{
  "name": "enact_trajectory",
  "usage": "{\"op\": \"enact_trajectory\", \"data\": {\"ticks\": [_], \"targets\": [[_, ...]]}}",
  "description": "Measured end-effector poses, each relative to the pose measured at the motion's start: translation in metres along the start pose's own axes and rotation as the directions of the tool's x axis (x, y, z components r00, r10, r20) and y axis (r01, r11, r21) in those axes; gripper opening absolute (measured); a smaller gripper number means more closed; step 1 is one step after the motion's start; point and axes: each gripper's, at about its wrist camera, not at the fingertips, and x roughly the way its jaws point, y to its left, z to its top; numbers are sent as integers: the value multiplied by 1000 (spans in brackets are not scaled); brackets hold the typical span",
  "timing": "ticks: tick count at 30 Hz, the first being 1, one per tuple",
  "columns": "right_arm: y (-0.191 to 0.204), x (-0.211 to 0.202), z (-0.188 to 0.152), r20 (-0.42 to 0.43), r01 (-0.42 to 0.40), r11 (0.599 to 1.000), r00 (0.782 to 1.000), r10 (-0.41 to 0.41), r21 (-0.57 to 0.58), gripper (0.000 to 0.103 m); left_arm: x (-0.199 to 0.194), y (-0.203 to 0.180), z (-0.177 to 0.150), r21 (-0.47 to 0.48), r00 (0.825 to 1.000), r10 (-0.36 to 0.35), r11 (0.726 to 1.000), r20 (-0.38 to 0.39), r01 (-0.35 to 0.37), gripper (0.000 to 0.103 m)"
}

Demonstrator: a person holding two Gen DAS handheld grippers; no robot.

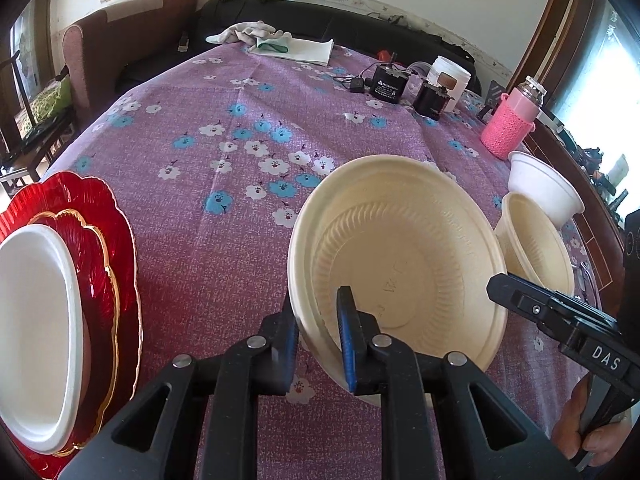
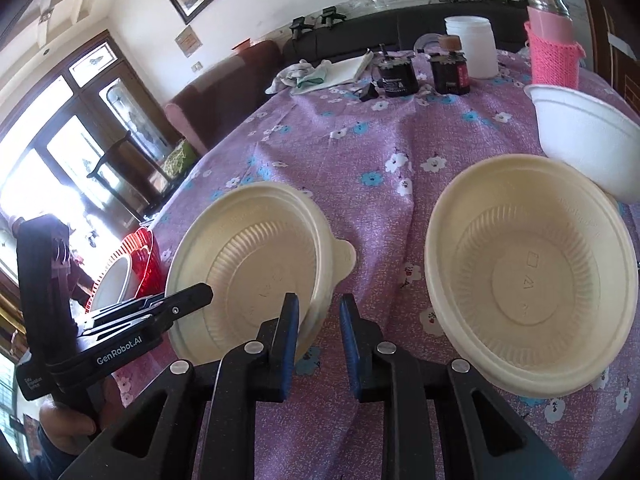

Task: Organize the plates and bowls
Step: 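Lift the cream bowl with the left gripper and carry it toward the stack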

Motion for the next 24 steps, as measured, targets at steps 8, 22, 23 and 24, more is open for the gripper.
{"op": "enact_trajectory", "data": {"ticks": [8,22,23,24], "targets": [[0,3,-1,-4,-42,999,999,42,2,24,-2,-1,1,15,1000,16,1000,14,-16,17],[15,-15,-2,51,-86,995,995,88,-51,21,-28,-2,2,15,996,36,999,82,-38,18],[17,-16,-2,55,-90,994,994,94,-59,21,-30,-1,1,13,996,37,999,85,-38,18],[18,-17,-2,59,-94,994,993,98,-64,21,-31,0,1,12,995,37,999,88,-38,18]]}}
